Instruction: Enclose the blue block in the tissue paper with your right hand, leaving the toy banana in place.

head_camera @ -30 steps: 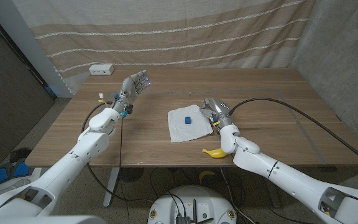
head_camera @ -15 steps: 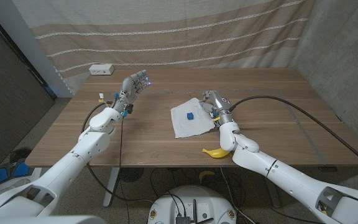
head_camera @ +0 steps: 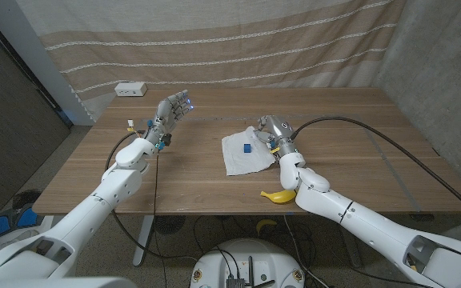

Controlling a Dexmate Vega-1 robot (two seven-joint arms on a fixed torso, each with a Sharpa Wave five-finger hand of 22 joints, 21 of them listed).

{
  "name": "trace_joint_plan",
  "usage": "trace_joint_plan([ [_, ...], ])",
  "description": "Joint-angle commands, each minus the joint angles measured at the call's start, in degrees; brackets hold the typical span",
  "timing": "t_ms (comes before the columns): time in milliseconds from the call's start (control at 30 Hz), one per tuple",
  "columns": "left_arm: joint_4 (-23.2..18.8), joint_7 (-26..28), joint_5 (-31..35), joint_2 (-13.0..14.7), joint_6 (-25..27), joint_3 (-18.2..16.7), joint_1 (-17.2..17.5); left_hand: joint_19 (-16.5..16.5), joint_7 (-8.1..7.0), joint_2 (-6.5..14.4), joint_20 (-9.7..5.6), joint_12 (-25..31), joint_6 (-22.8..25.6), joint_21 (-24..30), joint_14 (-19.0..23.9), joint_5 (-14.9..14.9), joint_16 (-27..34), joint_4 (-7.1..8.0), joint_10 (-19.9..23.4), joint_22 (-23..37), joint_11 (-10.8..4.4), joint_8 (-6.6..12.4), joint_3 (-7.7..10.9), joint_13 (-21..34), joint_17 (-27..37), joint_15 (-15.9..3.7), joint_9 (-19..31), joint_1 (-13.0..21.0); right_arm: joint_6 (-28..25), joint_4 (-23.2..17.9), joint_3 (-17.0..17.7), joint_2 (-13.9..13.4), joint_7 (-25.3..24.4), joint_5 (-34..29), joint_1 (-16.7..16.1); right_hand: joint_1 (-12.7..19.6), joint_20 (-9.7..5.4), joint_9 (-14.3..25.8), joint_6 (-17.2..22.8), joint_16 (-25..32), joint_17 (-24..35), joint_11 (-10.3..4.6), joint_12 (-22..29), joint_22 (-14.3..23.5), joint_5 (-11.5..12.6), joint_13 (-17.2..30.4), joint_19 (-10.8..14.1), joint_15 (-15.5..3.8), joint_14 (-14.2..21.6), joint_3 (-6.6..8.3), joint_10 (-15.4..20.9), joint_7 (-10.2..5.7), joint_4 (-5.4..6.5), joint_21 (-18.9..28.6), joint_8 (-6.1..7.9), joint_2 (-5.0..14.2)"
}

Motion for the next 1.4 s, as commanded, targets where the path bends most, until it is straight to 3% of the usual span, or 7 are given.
trace_joint_plan([
  [33, 0.6, 0.1, -0.1, -0.3, -0.3, -0.1, 0.0, 0.5, 0.11, 2.8, 0.11, 0.0, -0.2, 0.0, 0.2, 0.2, 0.0, -0.23, 0.0, 0.3, 0.11, -0.13, 0.1, 0.1, 0.1, 0.07, 0.2, 0.4, -1.2, 0.5, -1.4, 1.6, 2.9, -0.3, 2.1, -0.9, 0.15, 0.3, 0.3, -0.1, 0.1, -0.08, -0.2, 0.1, 0.6, 0.1, -0.2, -8.47, -0.3, 0.45, 0.0, 0.0, 0.03, -0.2, 0.34, 0.02],
  [900, 3.2, -1.5, -0.5, -1.1, -1.5, 0.0, -1.2, 0.5, 0.09, 2.8, 0.1, 0.0, -0.2, -0.1, 0.1, 0.2, 0.0, -0.3, 0.0, 0.3, 0.1, -0.1, 0.02, 0.1, 0.1, 0.11, 0.2, 0.4, -6.6, 1.7, -4.0, 7.8, 2.5, 2.4, 4.3, -1.9, 1.07, 1.5, -0.1, -1.0, -0.1, 0.38, -0.6, 0.1, 1.6, 0.5, -1.5, -7.07, -0.9, 1.58, -0.1, 0.42, -0.01, -0.9, 1.05, -0.33],
  [1400, 4.7, -2.5, -0.6, -1.6, -2.1, 0.0, -2.1, 0.5, 0.12, 2.9, 0.09, 0.0, -0.2, -0.2, 0.1, 0.2, 0.0, -0.31, -0.1, 0.3, 0.15, -0.1, 0.01, 0.1, 0.1, 0.09, 0.2, 0.4, -15.5, 2.5, -7.7, 10.8, 4.5, 1.7, 6.5, -2.8, 1.38, 1.6, -0.7, -1.4, -0.2, 0.8, -1.0, 0.1, 2.1, 0.8, -2.3, -6.45, -1.2, 2.22, -0.5, 0.6, 0.14, -1.4, 0.87, -0.28],
])
